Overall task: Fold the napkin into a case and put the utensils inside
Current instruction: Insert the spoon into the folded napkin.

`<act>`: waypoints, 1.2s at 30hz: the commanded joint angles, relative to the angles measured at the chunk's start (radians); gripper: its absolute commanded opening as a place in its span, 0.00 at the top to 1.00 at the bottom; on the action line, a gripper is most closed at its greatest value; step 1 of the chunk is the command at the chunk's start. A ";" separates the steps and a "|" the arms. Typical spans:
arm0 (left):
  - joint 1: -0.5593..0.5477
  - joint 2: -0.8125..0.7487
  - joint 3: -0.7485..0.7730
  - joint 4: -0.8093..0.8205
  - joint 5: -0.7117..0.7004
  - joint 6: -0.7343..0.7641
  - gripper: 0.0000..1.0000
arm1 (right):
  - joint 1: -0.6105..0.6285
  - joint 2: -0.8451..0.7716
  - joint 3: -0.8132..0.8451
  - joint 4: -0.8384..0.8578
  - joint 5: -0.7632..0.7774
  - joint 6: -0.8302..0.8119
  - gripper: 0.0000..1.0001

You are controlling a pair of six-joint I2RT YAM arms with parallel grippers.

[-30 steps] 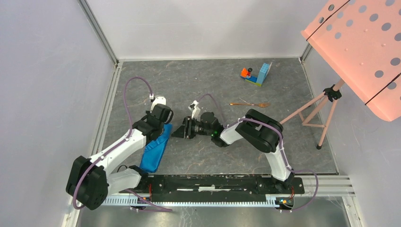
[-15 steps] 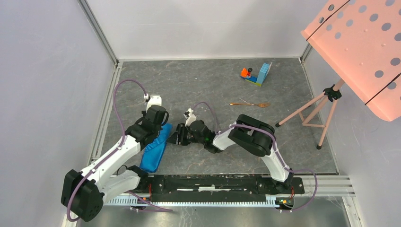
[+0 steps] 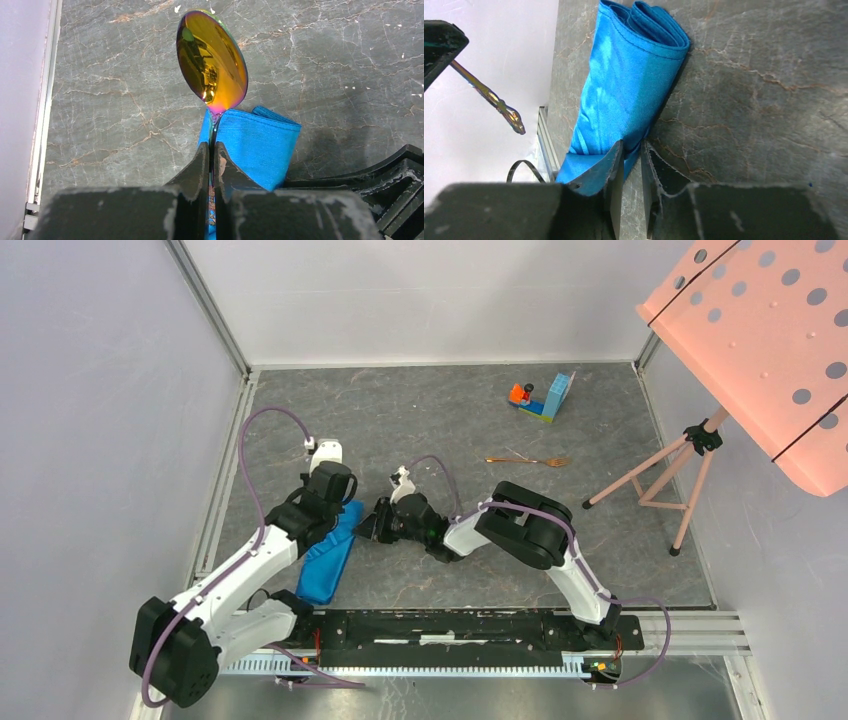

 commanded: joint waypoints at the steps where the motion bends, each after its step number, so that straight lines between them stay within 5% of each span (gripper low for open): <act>1: 0.003 0.020 -0.004 0.064 0.004 0.007 0.98 | 0.002 0.025 -0.005 0.045 0.051 0.006 0.81; 9: 0.005 0.135 0.033 0.082 0.013 0.019 0.98 | -0.015 0.027 -0.019 0.129 0.112 -0.015 1.00; 18: 0.004 0.288 0.080 0.115 -0.033 0.023 0.98 | -0.040 0.030 -0.037 0.190 0.098 -0.010 1.00; 36: 0.004 0.334 0.050 0.191 0.035 0.078 0.98 | -0.045 0.046 -0.034 0.219 0.073 0.003 1.00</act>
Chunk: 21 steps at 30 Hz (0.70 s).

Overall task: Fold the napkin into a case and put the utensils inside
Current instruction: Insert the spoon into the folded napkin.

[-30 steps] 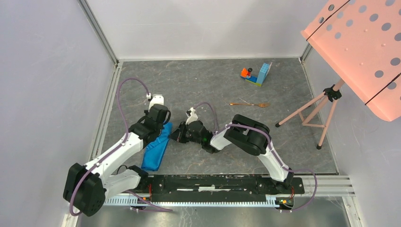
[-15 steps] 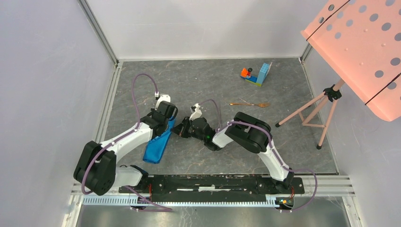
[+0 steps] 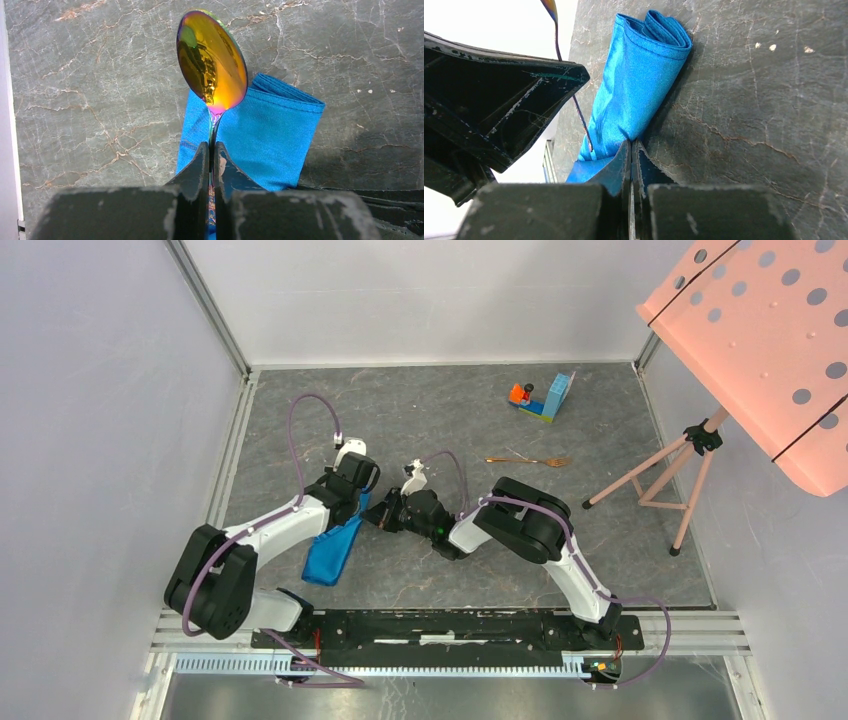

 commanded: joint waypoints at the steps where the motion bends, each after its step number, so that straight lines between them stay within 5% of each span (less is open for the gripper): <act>1: 0.004 -0.042 0.003 0.026 0.017 0.050 0.98 | -0.002 0.013 -0.003 0.058 -0.008 0.000 1.00; 21: 0.005 0.041 0.036 0.008 0.035 0.077 0.96 | -0.006 0.014 -0.015 0.075 -0.009 0.005 1.00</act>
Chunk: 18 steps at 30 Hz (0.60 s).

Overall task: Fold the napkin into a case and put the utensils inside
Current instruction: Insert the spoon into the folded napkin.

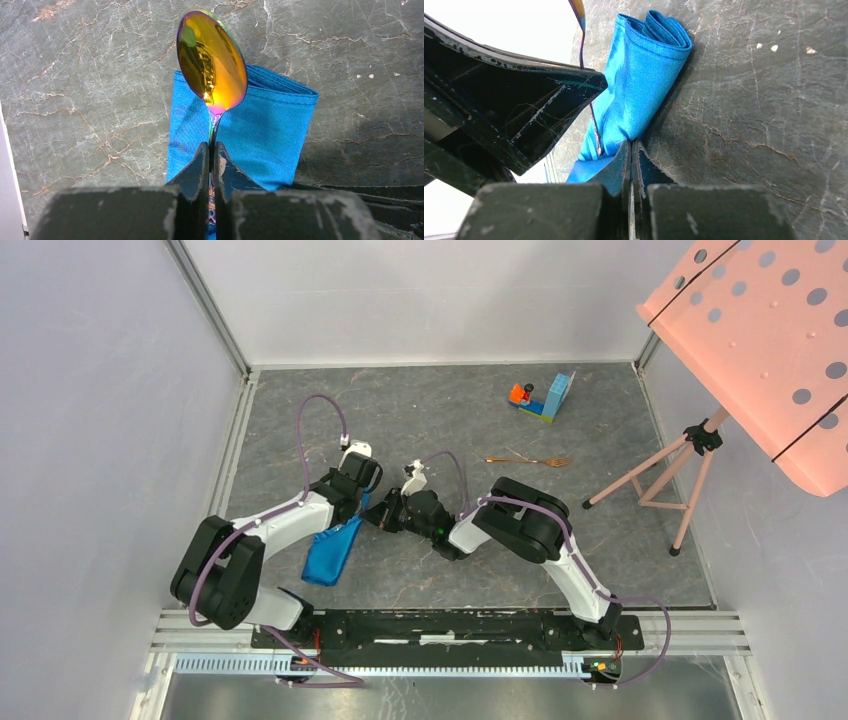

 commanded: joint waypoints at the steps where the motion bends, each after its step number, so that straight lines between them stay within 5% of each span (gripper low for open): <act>1: 0.004 -0.003 0.027 0.014 -0.012 0.040 0.93 | -0.006 0.006 -0.014 0.054 -0.002 0.004 1.00; 6: 0.003 0.005 0.031 0.013 -0.005 0.041 0.85 | -0.004 0.004 -0.014 0.054 0.000 0.003 1.00; 12: 0.004 -0.074 0.045 -0.033 0.020 0.026 0.53 | -0.006 0.002 -0.022 0.062 -0.003 0.001 1.00; 18: 0.070 -0.114 0.103 -0.083 0.104 -0.015 0.48 | -0.009 0.005 -0.025 0.074 -0.007 0.003 1.00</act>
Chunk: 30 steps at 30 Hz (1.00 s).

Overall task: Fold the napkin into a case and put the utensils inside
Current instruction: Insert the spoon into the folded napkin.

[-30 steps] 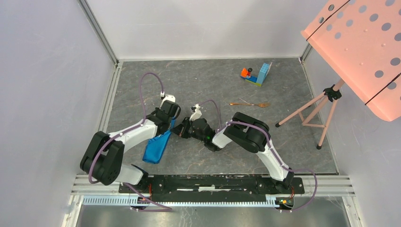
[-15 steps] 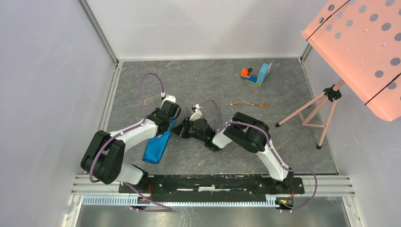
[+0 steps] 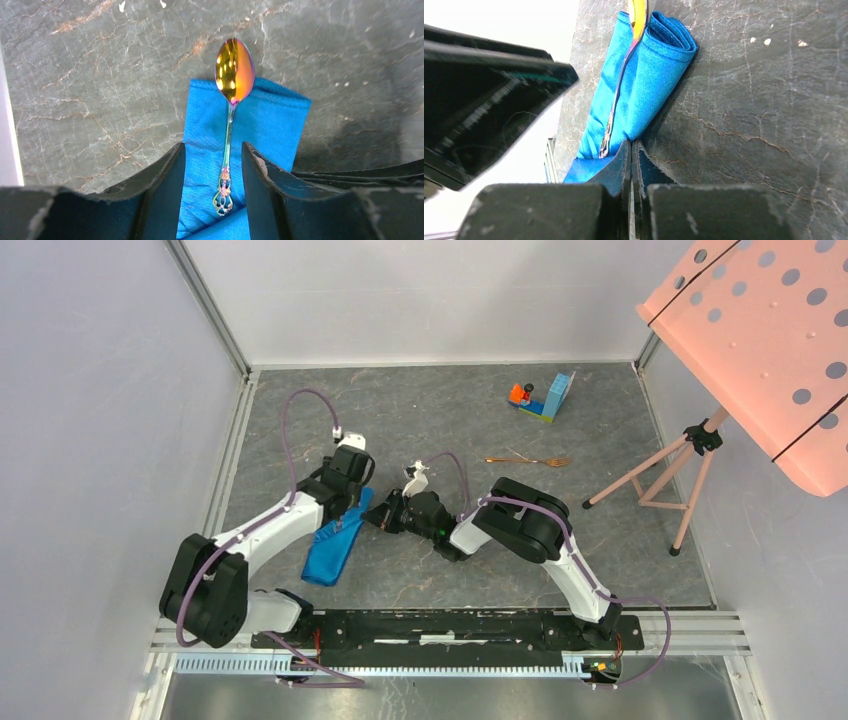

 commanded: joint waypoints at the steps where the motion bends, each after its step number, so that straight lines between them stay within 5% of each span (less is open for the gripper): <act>1: 0.070 -0.013 0.103 -0.019 0.108 -0.028 0.48 | -0.004 0.006 -0.009 0.060 -0.006 -0.001 1.00; 12: 0.171 0.307 0.381 -0.090 0.241 -0.011 0.42 | -0.008 0.017 -0.006 0.065 -0.013 0.004 1.00; 30: 0.171 0.409 0.377 -0.056 0.237 0.036 0.53 | -0.009 0.024 0.000 0.068 -0.013 0.007 1.00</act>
